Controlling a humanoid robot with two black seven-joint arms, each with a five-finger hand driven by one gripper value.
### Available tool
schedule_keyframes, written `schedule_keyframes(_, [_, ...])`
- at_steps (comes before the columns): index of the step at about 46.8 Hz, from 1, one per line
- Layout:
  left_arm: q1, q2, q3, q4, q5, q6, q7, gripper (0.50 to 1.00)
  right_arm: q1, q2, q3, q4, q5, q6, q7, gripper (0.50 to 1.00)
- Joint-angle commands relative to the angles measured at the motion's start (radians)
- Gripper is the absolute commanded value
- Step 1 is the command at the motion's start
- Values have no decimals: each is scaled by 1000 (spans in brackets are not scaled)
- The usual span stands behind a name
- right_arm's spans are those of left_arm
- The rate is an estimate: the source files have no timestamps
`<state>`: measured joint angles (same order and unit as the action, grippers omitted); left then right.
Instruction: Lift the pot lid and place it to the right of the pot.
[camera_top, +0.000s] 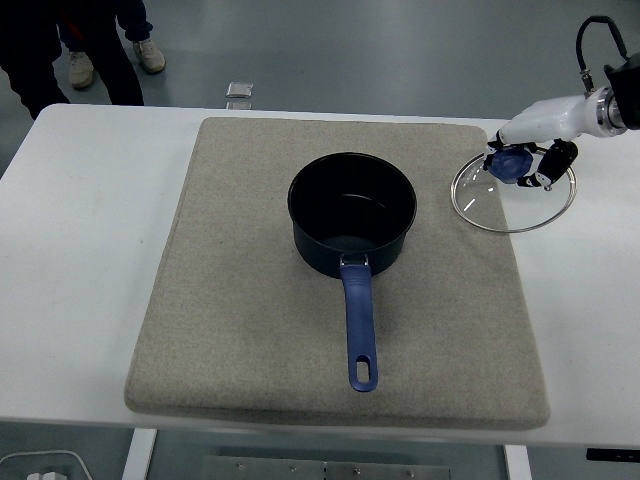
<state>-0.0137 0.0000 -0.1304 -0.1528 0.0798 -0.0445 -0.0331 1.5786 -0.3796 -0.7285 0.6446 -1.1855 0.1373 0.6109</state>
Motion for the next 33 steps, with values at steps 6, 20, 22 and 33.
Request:
schedule_keyframes(6, [0, 0, 0, -1, 0, 0, -1, 1000, 3, -13, 0, 20, 44, -2, 0, 500])
schedule_keyframes(20, [0, 0, 0, -1, 0, 0, -1, 1000, 12, -15, 4, 61, 60, -7, 0, 500])
schedule_keyframes(22, [0, 0, 0, 1, 0, 0, 1, 1000, 12, -18, 4, 67, 86, -7, 0, 500])
schedule_keyframes(33, [0, 0, 0, 1, 0, 0, -1, 1000, 0, -10, 12, 82, 135, -27, 0, 500])
